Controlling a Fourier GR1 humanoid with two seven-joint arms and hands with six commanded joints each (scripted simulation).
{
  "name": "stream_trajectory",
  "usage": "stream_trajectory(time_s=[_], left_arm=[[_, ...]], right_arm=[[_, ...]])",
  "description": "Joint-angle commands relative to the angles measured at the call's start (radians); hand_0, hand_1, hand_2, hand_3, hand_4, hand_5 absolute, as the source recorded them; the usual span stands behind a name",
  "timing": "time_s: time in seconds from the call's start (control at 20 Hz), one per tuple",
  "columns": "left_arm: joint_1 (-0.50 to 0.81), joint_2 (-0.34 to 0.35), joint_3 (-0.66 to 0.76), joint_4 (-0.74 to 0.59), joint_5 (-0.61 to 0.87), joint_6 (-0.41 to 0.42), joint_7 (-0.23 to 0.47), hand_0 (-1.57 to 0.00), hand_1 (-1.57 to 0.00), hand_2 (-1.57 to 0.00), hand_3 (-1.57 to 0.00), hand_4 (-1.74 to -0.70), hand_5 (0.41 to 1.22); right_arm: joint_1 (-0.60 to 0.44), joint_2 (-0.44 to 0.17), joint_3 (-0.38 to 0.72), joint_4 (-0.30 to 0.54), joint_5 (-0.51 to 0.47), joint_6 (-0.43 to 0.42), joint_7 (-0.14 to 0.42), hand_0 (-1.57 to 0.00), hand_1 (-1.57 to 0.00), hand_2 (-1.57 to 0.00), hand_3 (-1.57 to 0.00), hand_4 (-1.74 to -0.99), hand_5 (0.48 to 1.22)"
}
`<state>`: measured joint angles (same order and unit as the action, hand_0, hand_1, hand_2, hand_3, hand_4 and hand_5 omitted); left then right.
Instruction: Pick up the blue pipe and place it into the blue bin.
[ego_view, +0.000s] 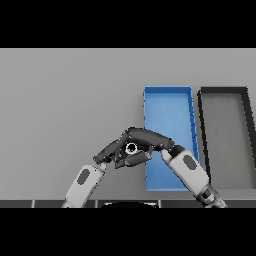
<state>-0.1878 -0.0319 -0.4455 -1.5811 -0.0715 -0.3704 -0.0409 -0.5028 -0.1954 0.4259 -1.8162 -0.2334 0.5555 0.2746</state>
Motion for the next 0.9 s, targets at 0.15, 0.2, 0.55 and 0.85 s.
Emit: stream_trajectory(time_s=[0.15, 0.2, 0.55, 0.85], left_arm=[[-0.009, -0.005, 0.01, 0.011, -0.019, -0.002, -0.008, -1.57, -1.57, -1.56, -1.44, -1.73, 1.221], [-0.002, -0.015, 0.0, 0.009, -0.024, 0.002, -0.017, -1.57, -1.57, -1.56, -1.43, -1.73, 1.221], [0.008, 0.016, 0.016, -0.026, -0.073, -0.044, 0.0, -0.75, -0.7, -0.68, -0.54, -1.32, 1.221], [0.001, 0.008, 0.03, 0.0, -0.082, -0.084, 0.079, -0.2, -0.18, -0.18, -0.14, -1.03, 0.848]], right_arm=[[0.032, 0.031, 0.007, -0.017, -0.032, -0.022, 0.035, -1.52, -1.52, -1.52, -1.5, -1.49, 1.147], [0.039, 0.044, 0.012, -0.027, -0.042, -0.026, 0.059, -1.53, -1.53, -1.53, -1.51, -1.492, 1.162], [0.054, 0.078, -0.017, -0.039, -0.029, -0.042, 0.082, -1.56, -1.56, -1.56, -1.56, -1.497, 1.209], [0.052, 0.131, -0.043, -0.031, 0.016, -0.018, 0.121, -1.57, -1.57, -1.57, -1.57, -1.499, 1.218]])
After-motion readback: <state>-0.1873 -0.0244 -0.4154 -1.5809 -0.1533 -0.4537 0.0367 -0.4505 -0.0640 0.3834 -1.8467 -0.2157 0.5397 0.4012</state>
